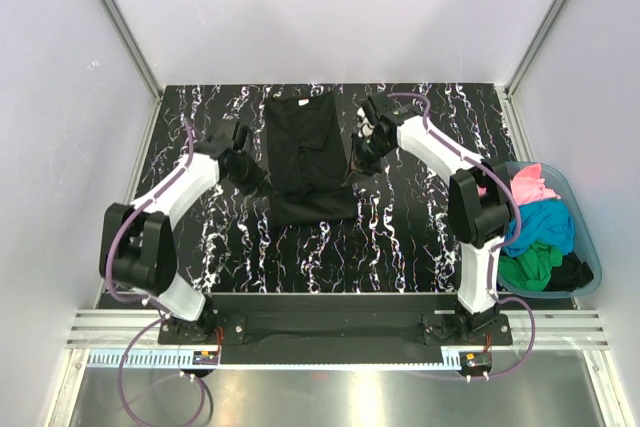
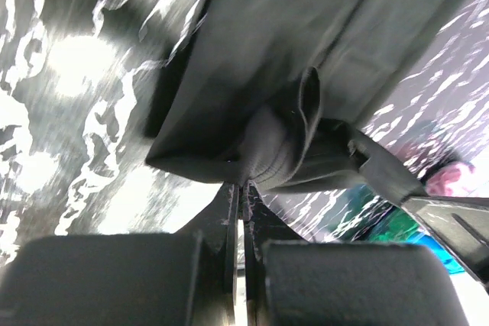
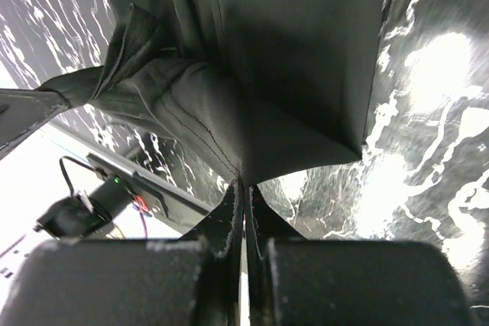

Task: Fold and stack the t-shirts
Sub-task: Fold the tshirt

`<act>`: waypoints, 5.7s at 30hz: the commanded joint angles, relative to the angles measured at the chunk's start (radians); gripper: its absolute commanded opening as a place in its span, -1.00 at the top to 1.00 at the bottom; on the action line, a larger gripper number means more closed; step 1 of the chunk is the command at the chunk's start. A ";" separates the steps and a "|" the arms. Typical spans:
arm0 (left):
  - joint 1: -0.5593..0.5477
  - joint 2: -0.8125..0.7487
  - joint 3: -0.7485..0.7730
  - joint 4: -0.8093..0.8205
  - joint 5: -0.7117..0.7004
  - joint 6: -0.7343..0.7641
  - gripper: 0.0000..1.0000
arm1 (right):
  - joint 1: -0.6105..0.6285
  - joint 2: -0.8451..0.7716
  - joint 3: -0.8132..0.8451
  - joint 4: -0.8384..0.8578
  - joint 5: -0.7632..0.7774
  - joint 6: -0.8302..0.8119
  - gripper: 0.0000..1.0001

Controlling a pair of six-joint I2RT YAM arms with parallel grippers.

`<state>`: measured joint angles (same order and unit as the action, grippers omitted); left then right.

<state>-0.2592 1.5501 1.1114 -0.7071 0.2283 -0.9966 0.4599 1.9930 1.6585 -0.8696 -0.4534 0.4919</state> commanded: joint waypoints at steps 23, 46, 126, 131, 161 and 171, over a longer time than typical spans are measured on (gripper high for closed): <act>0.106 0.314 0.392 0.057 0.080 0.141 1.00 | -0.104 0.325 0.509 -0.058 -0.057 -0.061 1.00; 0.152 0.429 0.426 0.205 0.122 0.156 1.00 | -0.141 0.437 0.554 0.126 -0.116 0.028 1.00; 0.087 0.670 0.738 0.063 -0.073 0.234 0.94 | -0.144 0.550 0.595 0.250 -0.128 0.148 0.79; 0.100 0.642 0.774 0.092 -0.083 0.220 0.91 | -0.165 0.553 0.596 0.279 -0.114 0.180 0.80; 0.143 0.708 0.789 0.032 -0.052 0.242 0.85 | -0.173 0.380 0.406 0.222 -0.070 0.097 0.81; 0.150 0.417 0.681 -0.074 -0.140 0.323 0.55 | -0.161 0.233 0.184 0.248 -0.200 0.053 0.79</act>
<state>-0.1081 2.1822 1.8282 -0.7658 0.1104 -0.7174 0.2901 2.3089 1.9049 -0.6415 -0.5716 0.5793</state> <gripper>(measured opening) 0.212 0.103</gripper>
